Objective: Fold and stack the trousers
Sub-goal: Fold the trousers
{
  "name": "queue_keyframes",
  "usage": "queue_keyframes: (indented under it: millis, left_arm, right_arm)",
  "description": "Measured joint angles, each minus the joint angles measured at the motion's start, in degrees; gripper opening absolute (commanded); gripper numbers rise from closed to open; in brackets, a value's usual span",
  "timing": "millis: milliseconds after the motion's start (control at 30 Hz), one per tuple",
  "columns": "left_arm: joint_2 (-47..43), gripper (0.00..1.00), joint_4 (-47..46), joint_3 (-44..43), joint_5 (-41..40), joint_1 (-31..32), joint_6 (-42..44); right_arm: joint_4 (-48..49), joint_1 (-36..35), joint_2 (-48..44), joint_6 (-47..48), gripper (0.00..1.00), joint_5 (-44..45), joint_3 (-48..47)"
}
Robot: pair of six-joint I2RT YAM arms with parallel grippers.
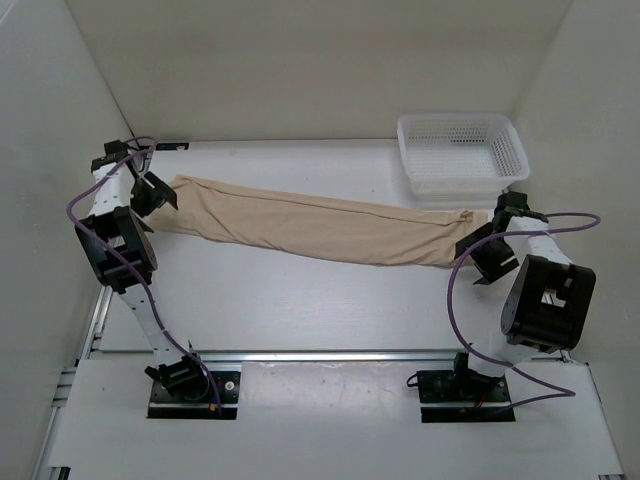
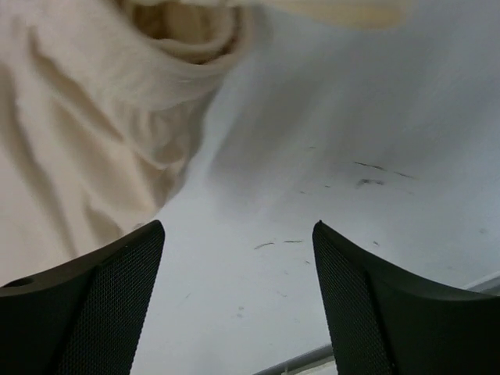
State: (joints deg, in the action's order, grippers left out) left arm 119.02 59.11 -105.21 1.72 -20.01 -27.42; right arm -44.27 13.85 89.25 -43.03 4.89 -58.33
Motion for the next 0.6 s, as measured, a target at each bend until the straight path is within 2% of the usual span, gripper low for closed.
queue_keyframes:
  millis: [267,500,600]
  left_arm:
    - [11.37,1.0,0.33,-0.81,-0.17,-0.7,-0.85]
    - [15.08,0.99,2.36,-7.21,0.59,-0.48,-2.34]
    - [16.57,0.73,3.34,-9.64,0.92,-0.39,-3.04]
  right_arm:
    - [4.37,-0.02,0.15,1.53,0.82,-5.55,-0.02]
    - [6.71,0.68,4.94,1.68,0.86,-6.97,-0.24]
    - [7.3,1.29,8.9,1.64,0.83,-6.93,-1.46]
